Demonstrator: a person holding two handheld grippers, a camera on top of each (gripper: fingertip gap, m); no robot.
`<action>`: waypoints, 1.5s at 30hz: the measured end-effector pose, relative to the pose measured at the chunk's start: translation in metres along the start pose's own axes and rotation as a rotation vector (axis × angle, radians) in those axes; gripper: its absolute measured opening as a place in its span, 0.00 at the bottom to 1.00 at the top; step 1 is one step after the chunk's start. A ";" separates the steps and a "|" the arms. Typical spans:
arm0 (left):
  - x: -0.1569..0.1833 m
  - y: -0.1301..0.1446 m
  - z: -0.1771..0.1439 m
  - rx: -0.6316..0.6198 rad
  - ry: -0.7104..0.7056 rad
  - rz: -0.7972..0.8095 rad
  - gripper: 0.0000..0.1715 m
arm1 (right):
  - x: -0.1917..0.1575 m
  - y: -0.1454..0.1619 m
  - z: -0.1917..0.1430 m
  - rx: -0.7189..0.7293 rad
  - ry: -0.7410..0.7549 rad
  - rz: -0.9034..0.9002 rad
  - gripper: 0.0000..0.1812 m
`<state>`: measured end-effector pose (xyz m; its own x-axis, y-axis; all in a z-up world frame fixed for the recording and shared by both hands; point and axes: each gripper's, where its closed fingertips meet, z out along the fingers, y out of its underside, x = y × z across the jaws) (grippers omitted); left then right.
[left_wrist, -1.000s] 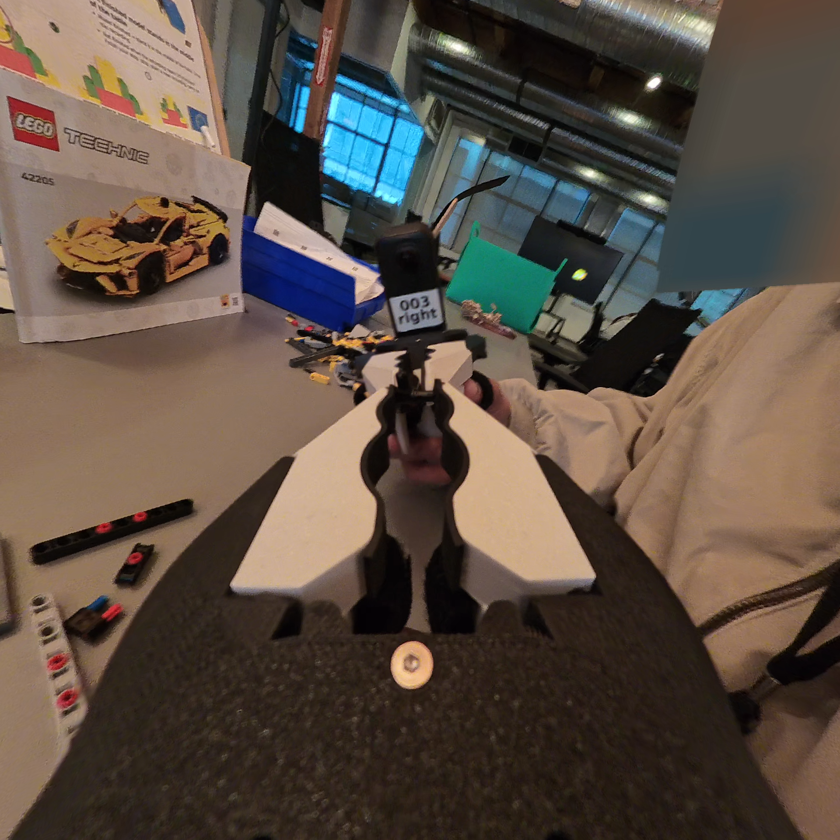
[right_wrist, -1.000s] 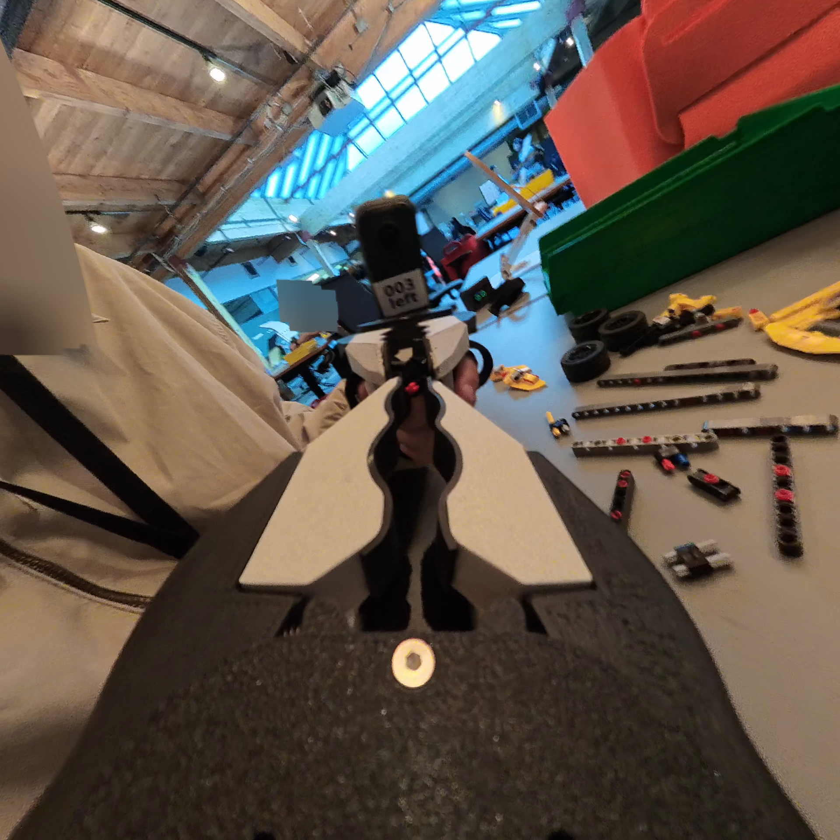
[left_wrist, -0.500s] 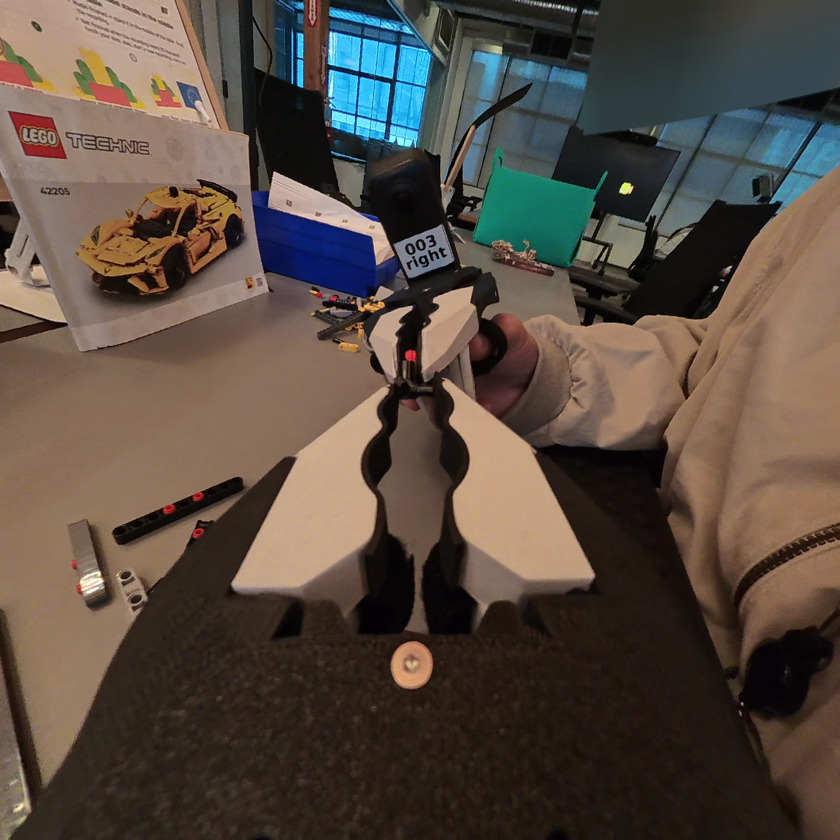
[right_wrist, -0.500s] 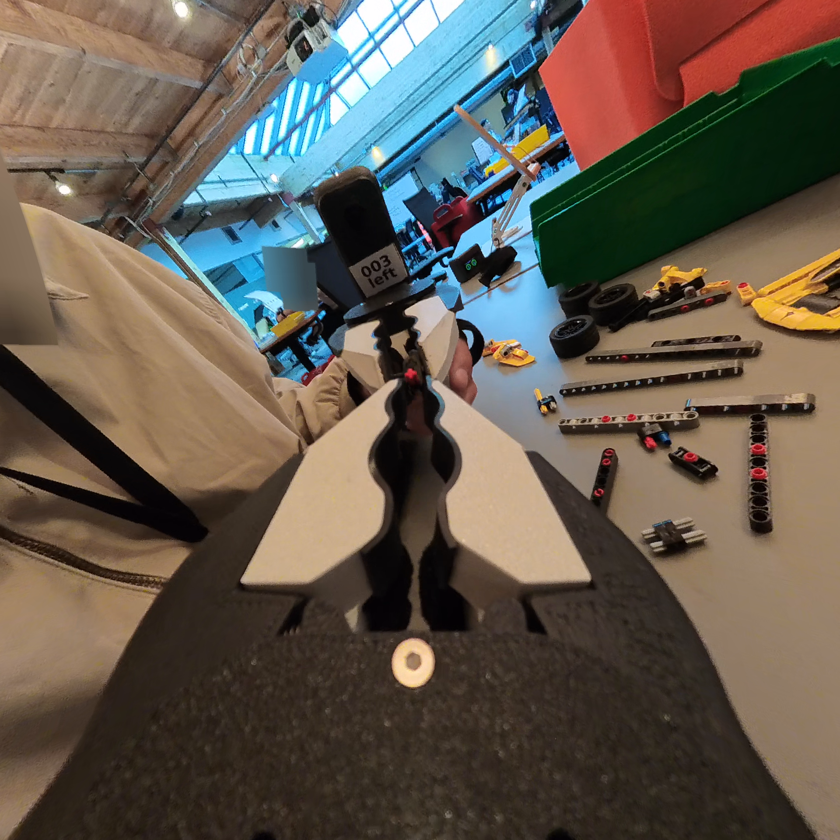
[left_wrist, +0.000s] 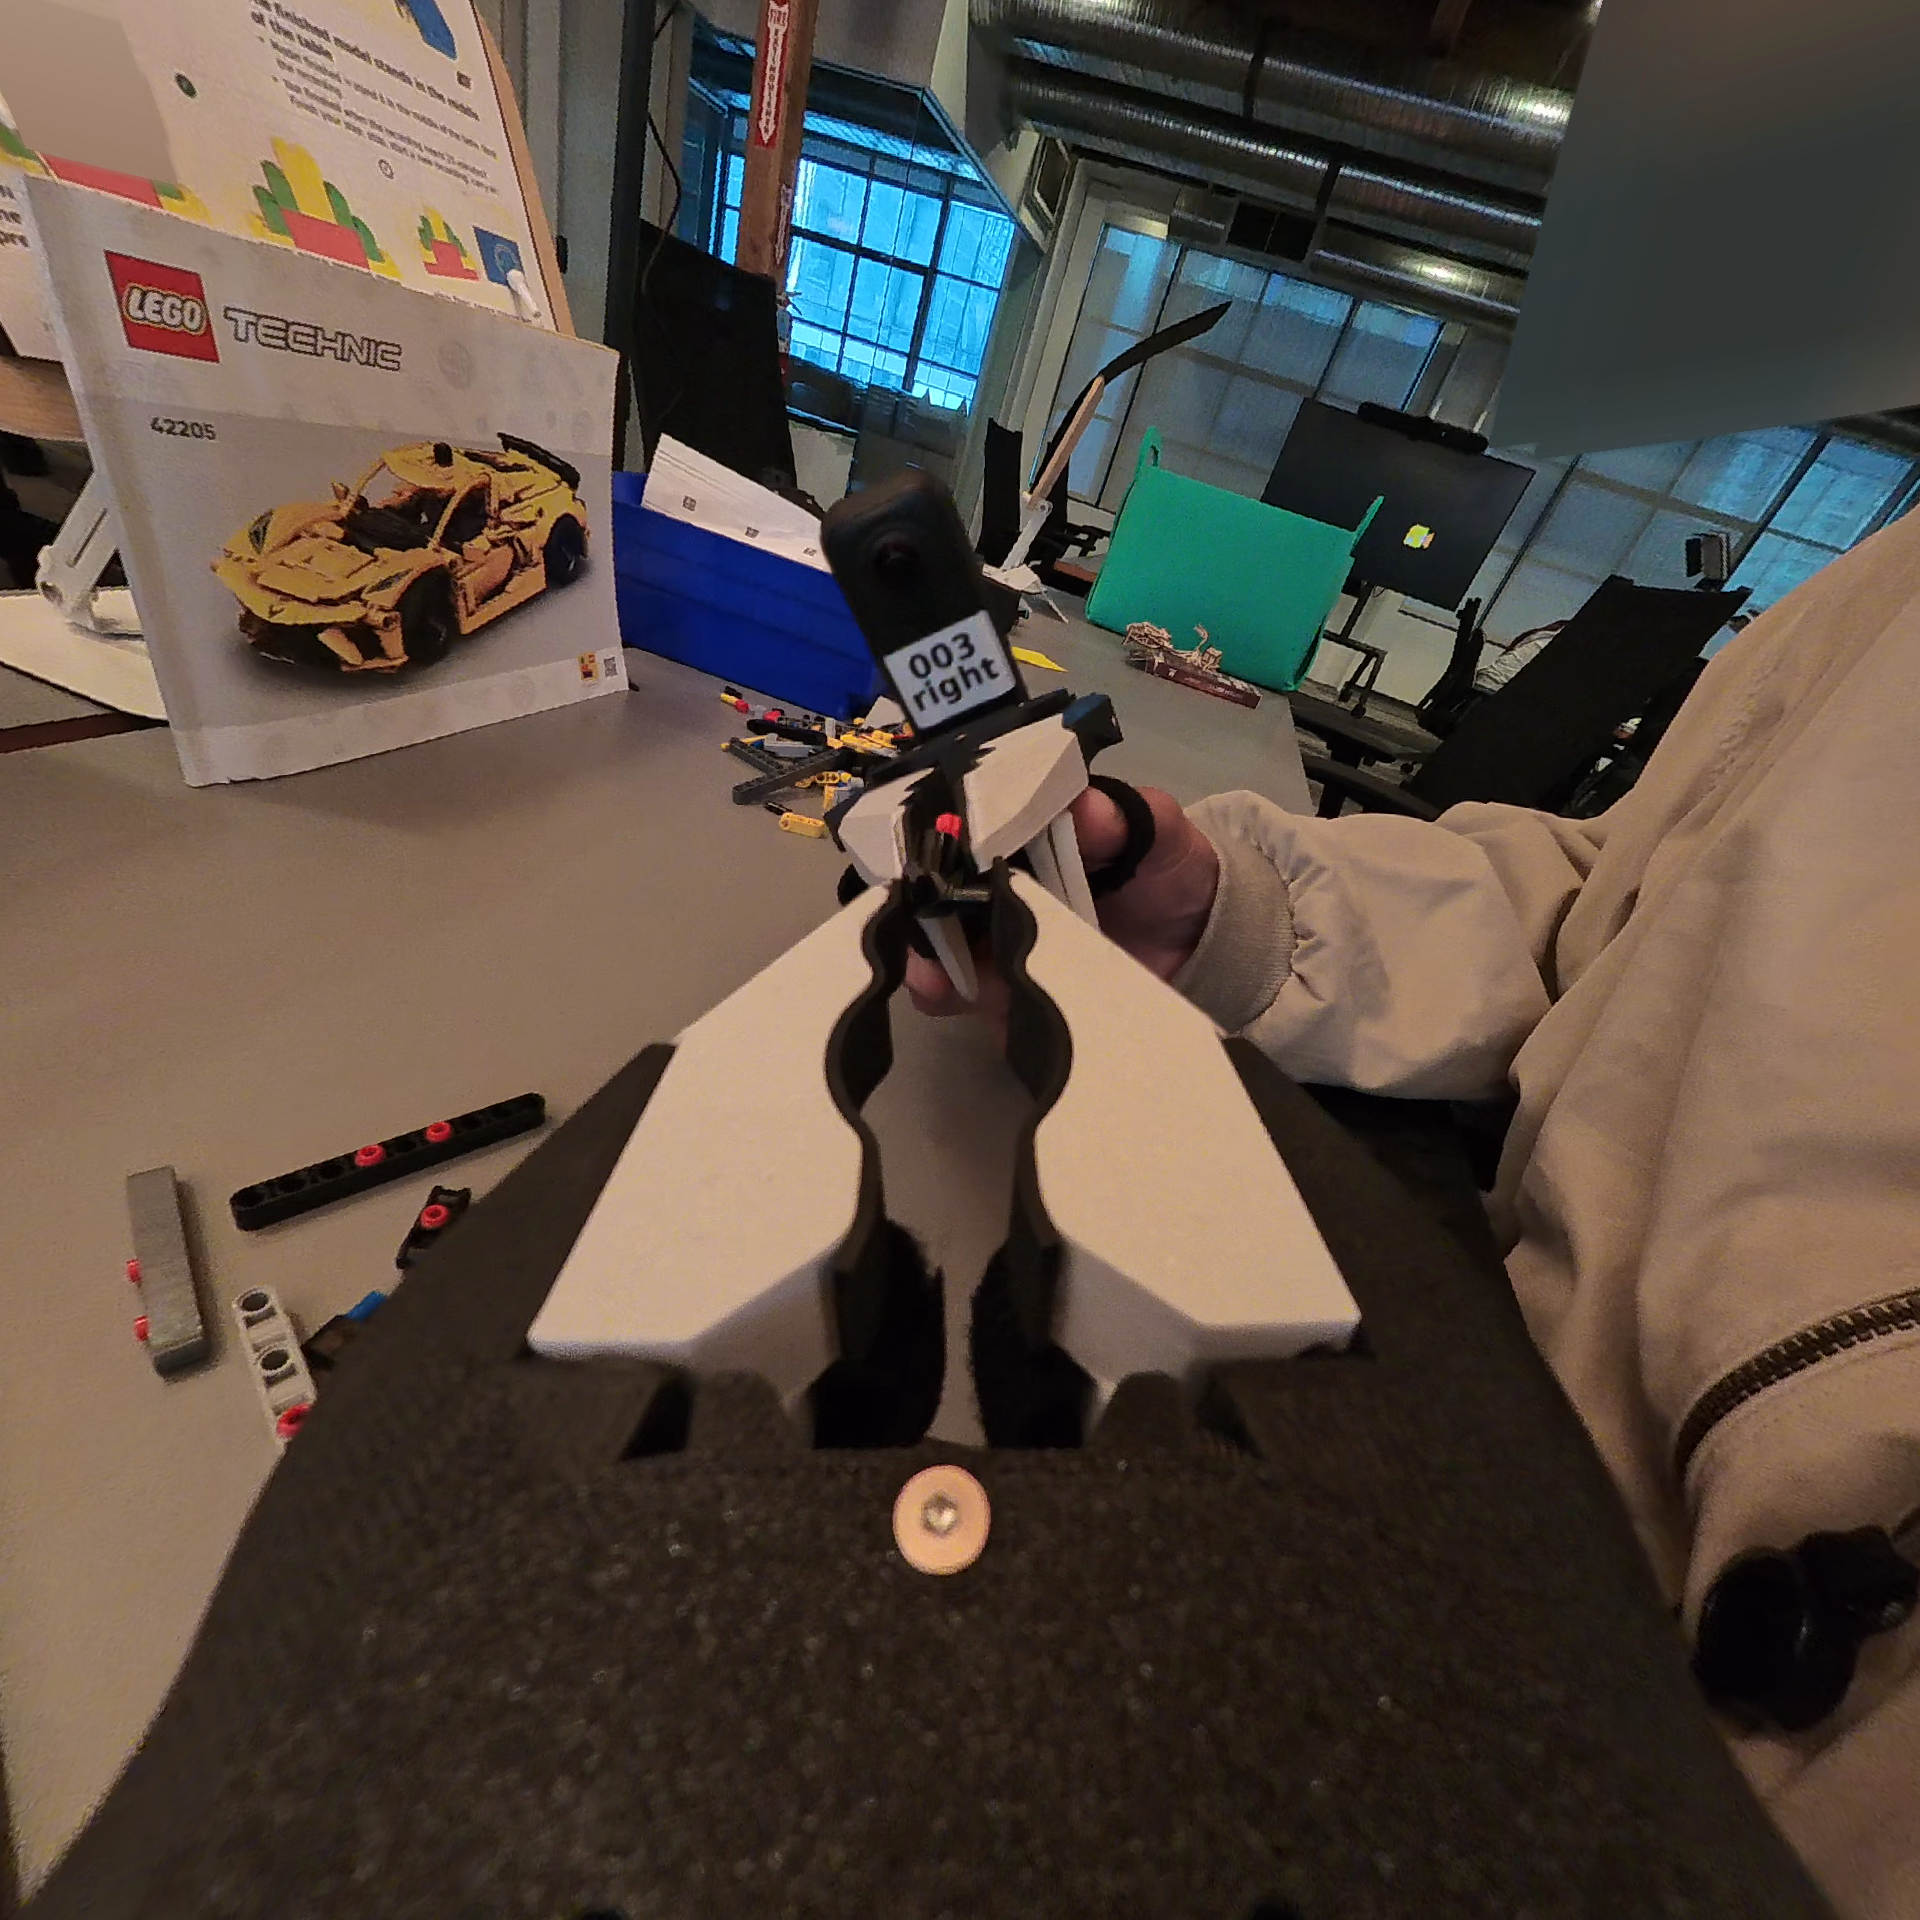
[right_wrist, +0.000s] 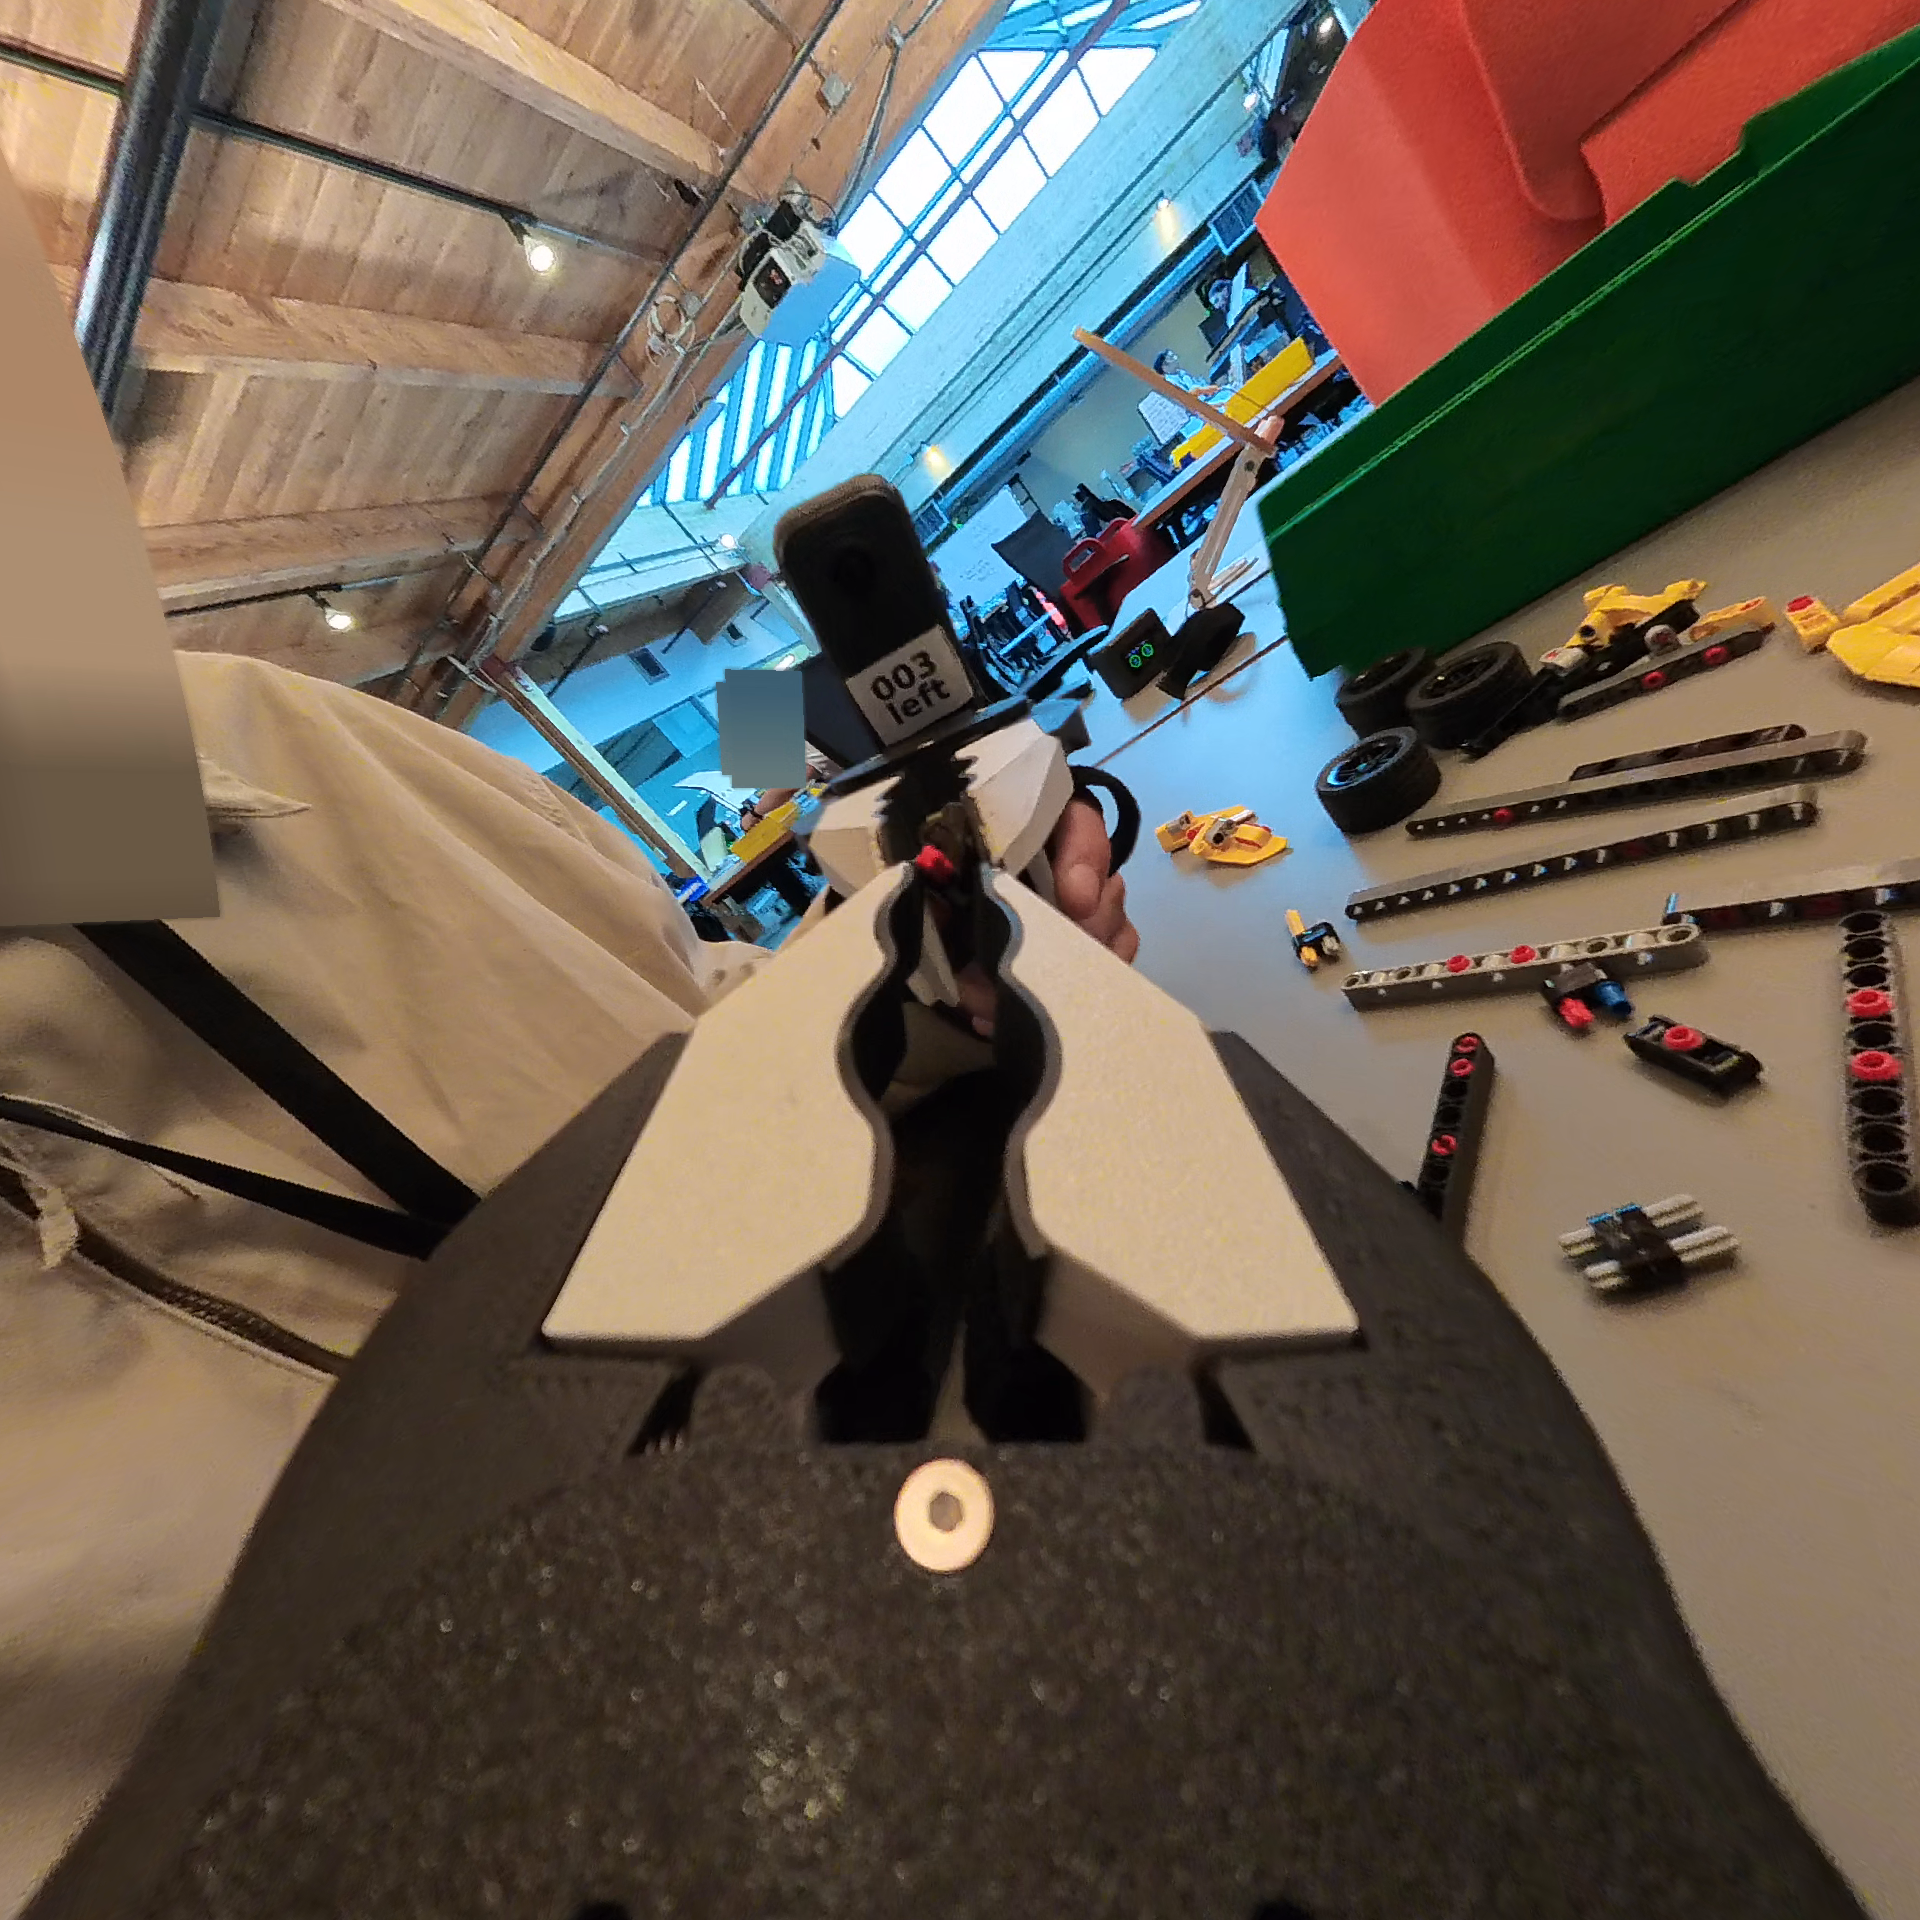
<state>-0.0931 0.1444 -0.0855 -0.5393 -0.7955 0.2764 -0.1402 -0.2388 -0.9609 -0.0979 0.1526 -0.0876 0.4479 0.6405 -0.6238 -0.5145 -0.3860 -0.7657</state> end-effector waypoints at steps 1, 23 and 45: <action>0.000 0.000 0.000 0.000 -0.002 0.000 0.09 | 0.000 0.000 0.000 0.000 0.009 -0.011 0.05; -0.012 -0.020 0.015 0.258 0.017 -0.462 0.09 | 0.004 -0.023 -0.008 0.178 0.074 -0.040 0.02; -0.030 -0.019 0.013 0.440 -0.128 -0.540 0.04 | 0.016 -0.022 -0.009 0.245 0.083 0.115 0.01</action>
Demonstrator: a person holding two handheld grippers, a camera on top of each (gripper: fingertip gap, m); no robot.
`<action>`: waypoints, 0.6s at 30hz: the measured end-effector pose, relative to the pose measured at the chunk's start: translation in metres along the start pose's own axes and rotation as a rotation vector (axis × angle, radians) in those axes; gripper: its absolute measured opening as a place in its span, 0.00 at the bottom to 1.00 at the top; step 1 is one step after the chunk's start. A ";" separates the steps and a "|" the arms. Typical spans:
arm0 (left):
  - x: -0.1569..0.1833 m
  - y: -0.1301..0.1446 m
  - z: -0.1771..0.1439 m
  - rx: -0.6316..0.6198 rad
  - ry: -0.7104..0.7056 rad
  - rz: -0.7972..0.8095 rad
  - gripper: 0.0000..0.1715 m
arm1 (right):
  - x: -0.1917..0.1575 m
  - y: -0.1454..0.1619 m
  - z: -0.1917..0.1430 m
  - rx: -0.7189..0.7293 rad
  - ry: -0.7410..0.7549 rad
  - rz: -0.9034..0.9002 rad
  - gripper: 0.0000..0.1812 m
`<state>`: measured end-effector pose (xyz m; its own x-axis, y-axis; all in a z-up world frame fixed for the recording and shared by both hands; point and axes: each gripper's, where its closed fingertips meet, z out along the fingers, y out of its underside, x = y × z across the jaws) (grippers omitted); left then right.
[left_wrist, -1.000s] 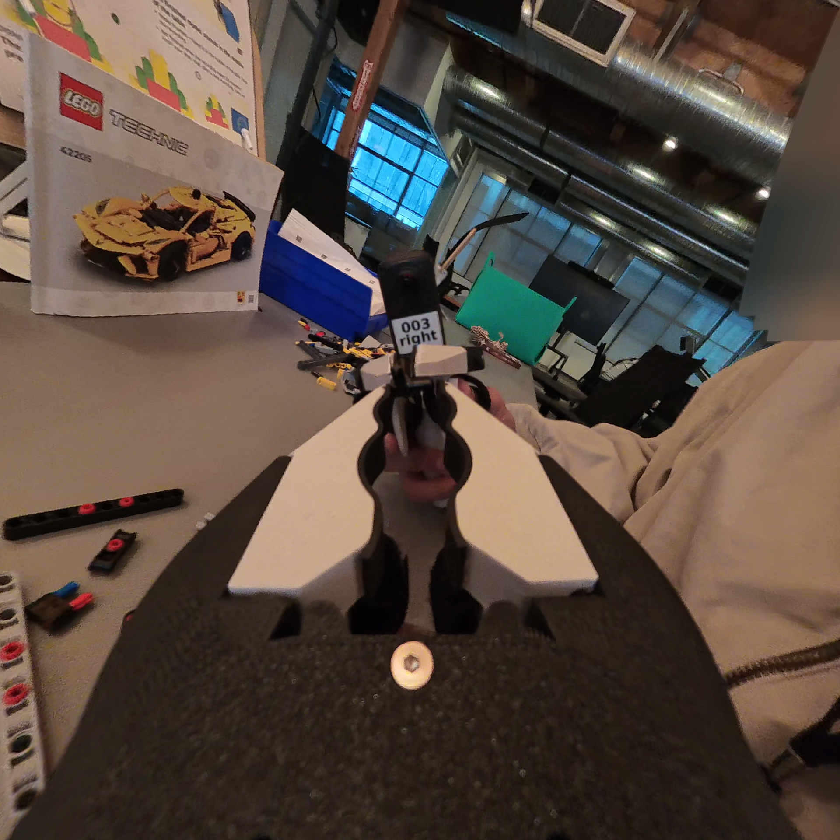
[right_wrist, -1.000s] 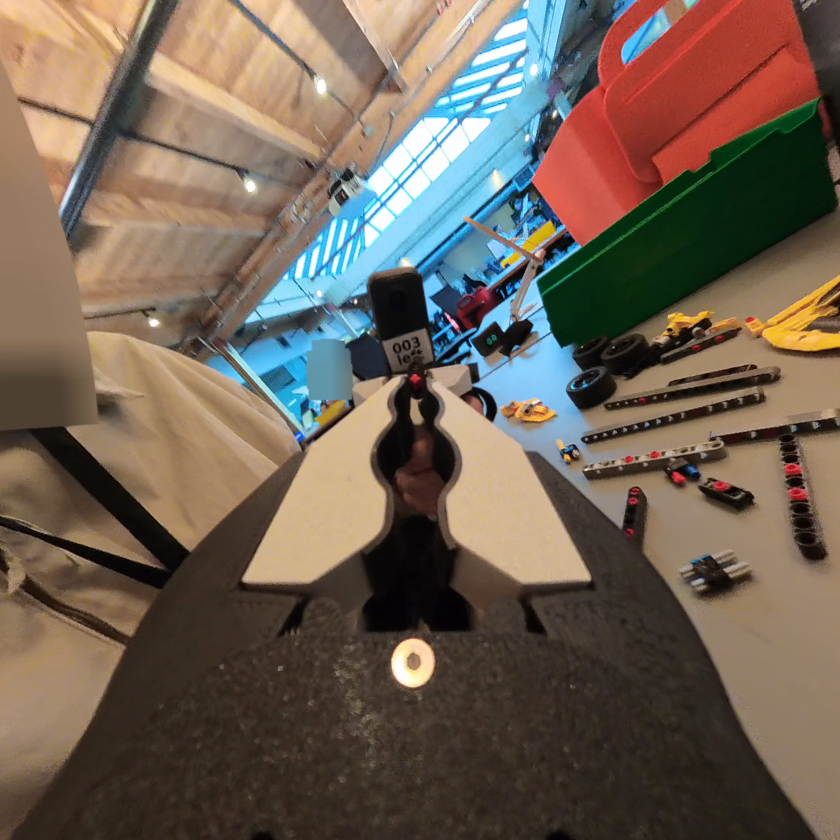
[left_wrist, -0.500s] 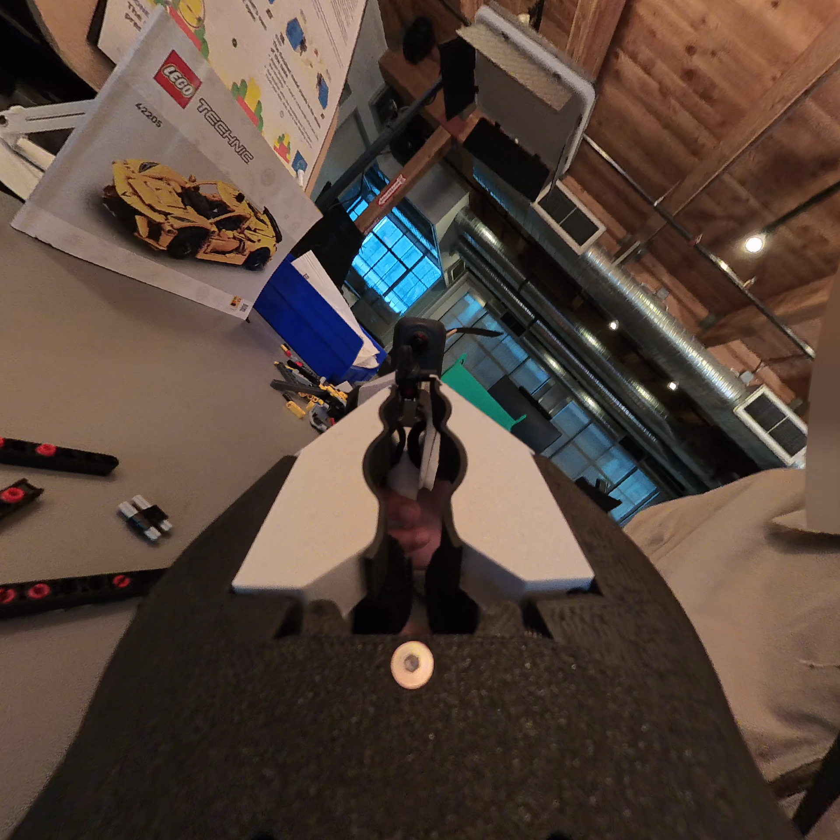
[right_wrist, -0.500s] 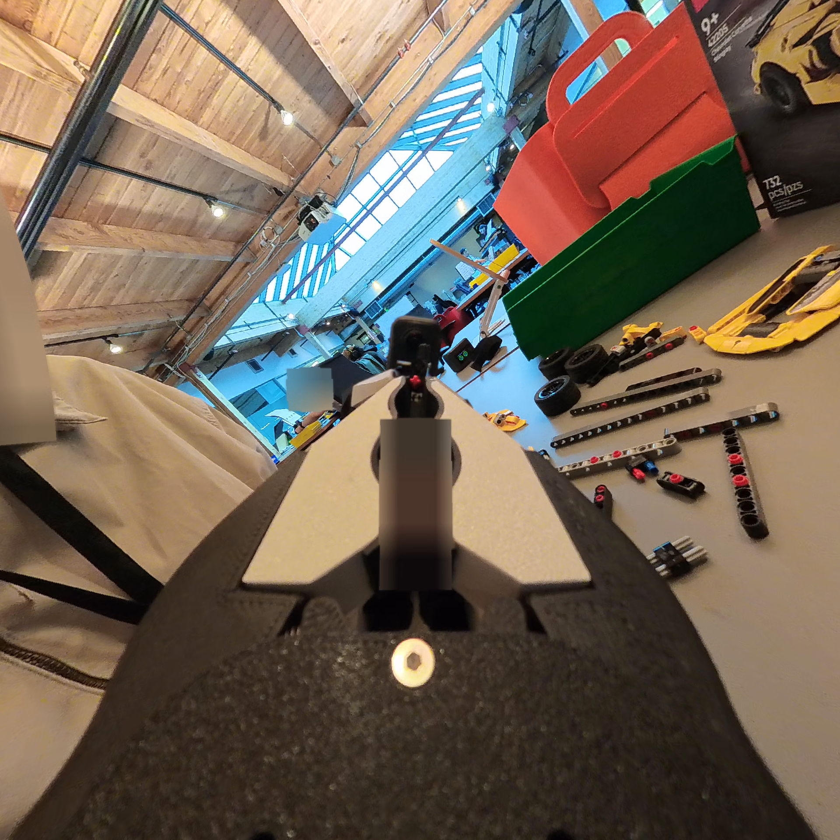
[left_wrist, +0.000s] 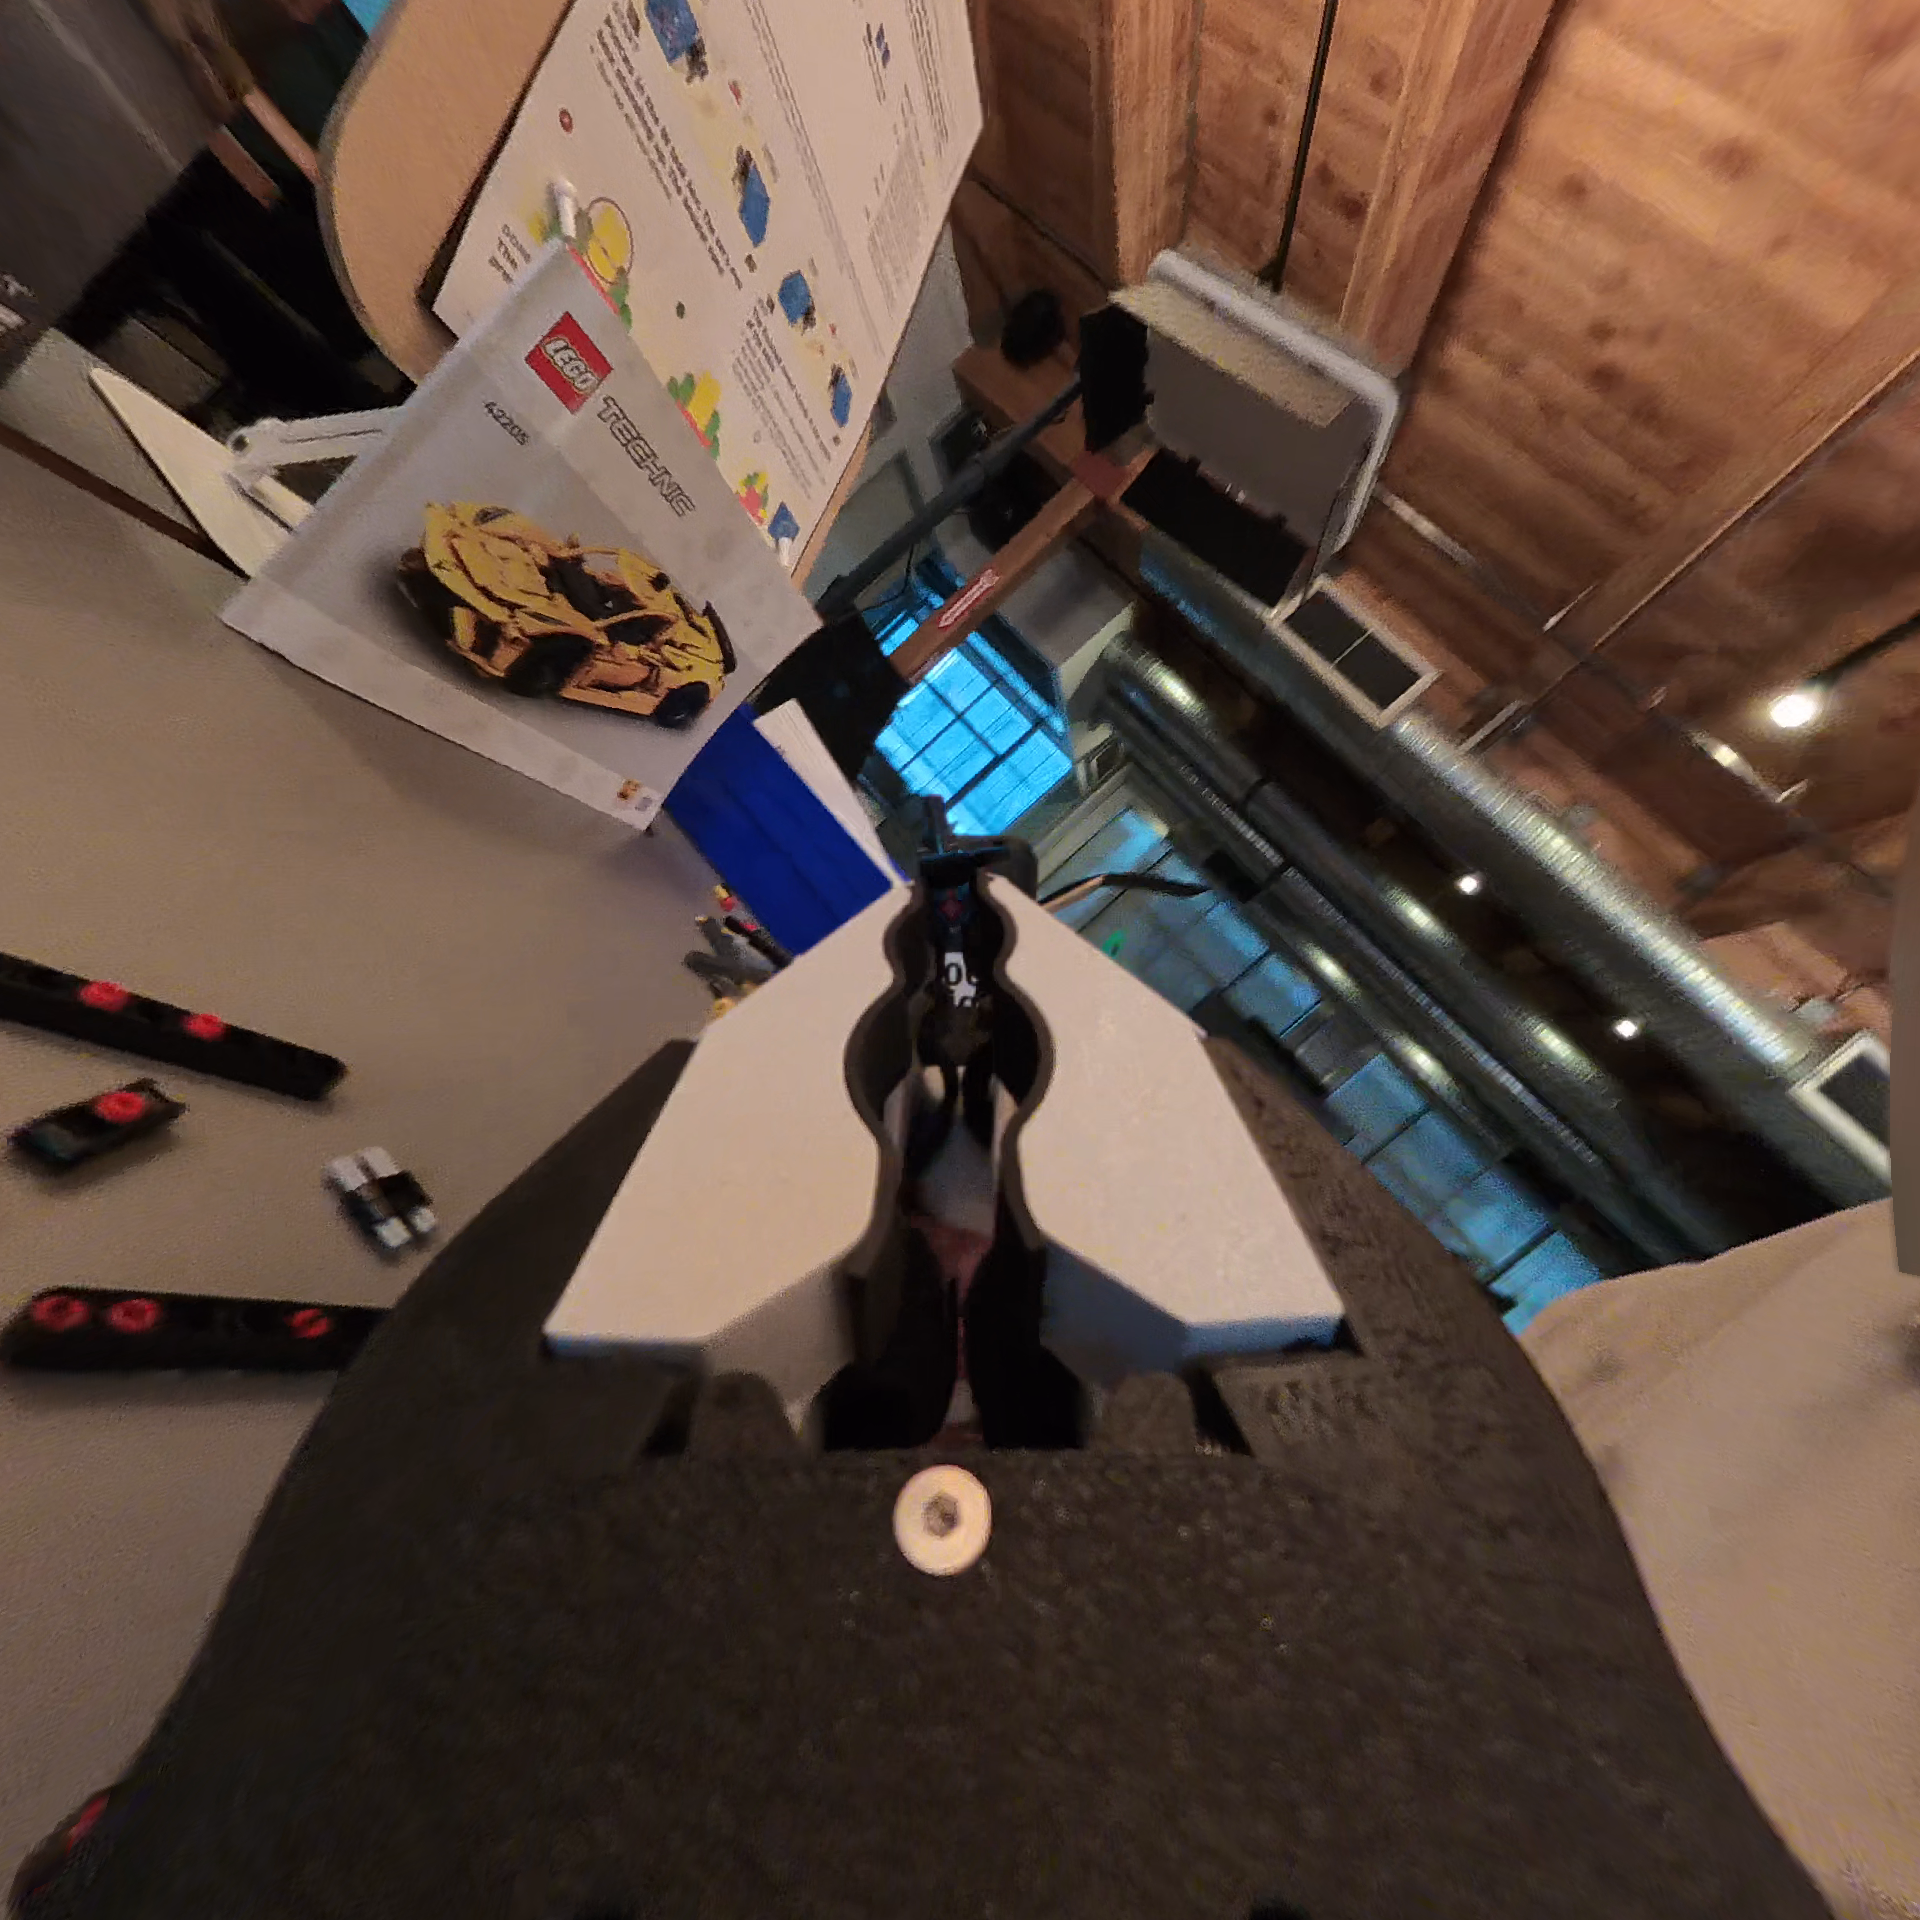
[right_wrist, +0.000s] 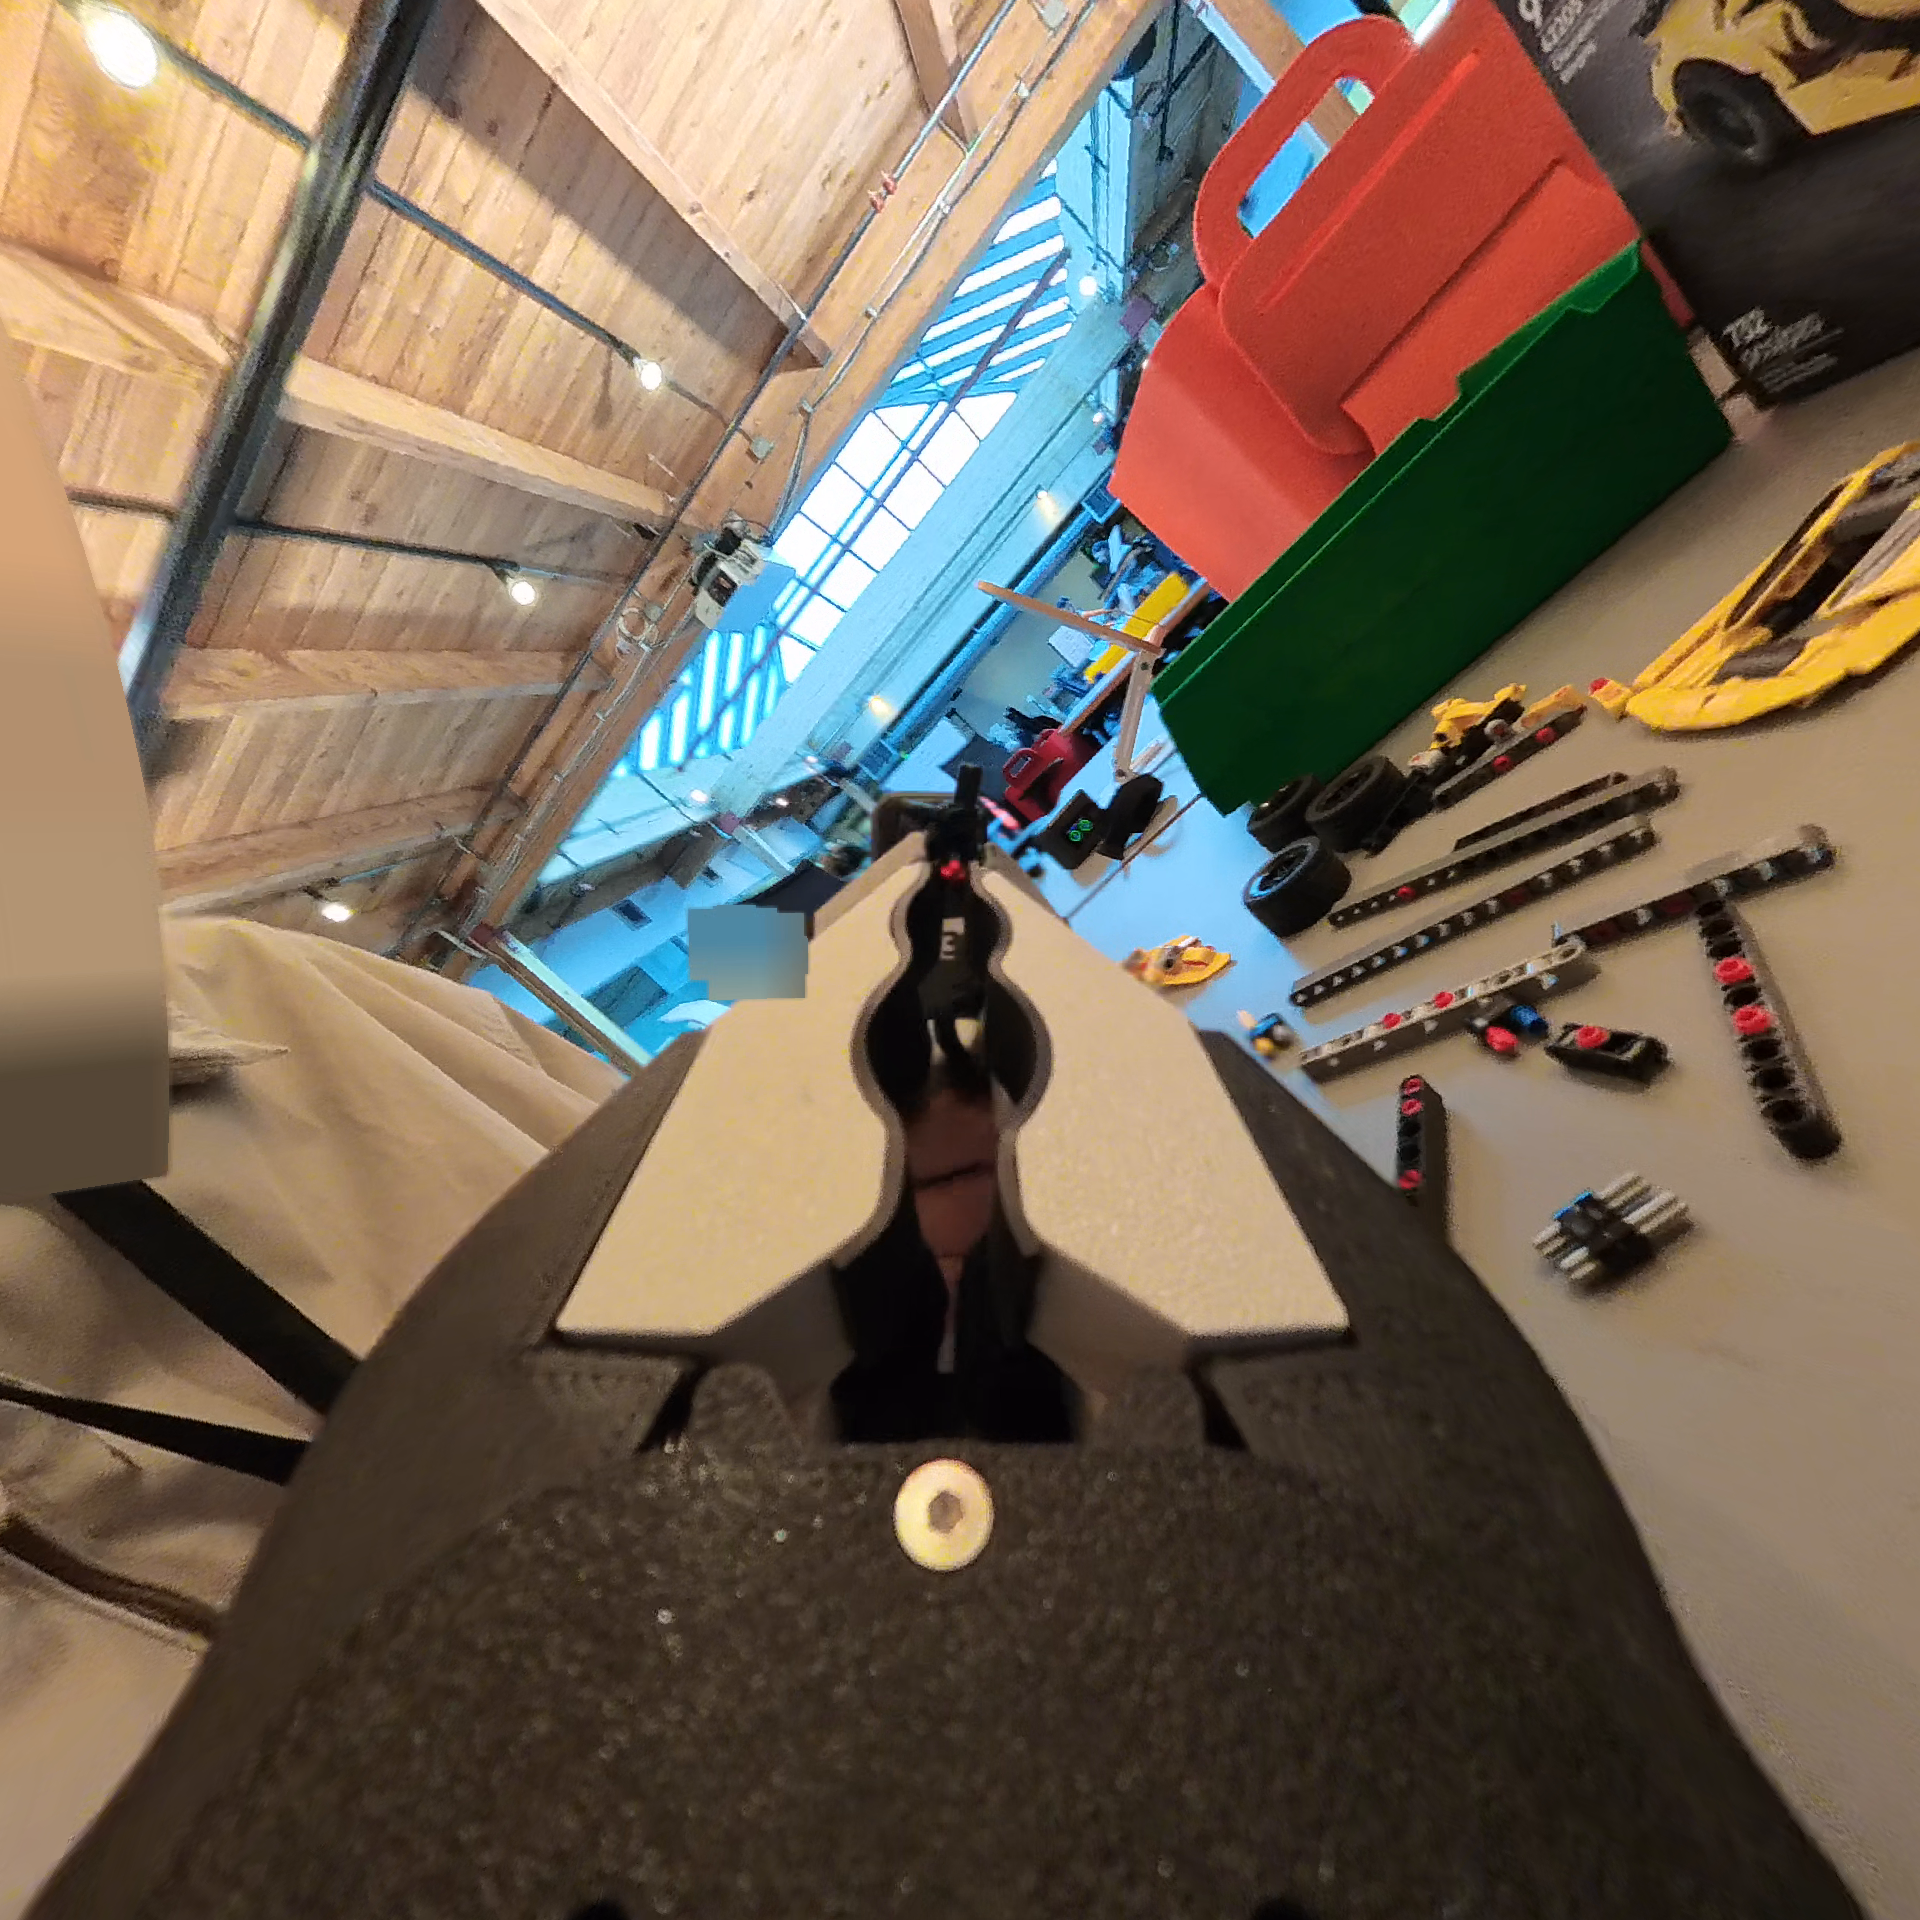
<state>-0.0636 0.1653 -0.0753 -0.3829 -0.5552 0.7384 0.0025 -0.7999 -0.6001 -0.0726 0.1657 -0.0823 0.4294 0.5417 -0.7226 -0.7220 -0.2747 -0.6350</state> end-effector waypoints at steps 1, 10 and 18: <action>0.000 -0.001 0.000 -0.011 0.000 0.014 0.04 | 0.000 -0.001 0.001 0.012 -0.014 0.048 0.01; 0.005 0.004 -0.001 -0.099 0.024 0.106 0.04 | -0.003 -0.002 -0.002 -0.012 -0.032 0.075 0.01; 0.008 0.005 -0.002 -0.118 0.043 0.108 0.03 | -0.006 -0.004 -0.003 -0.070 -0.011 -0.018 0.00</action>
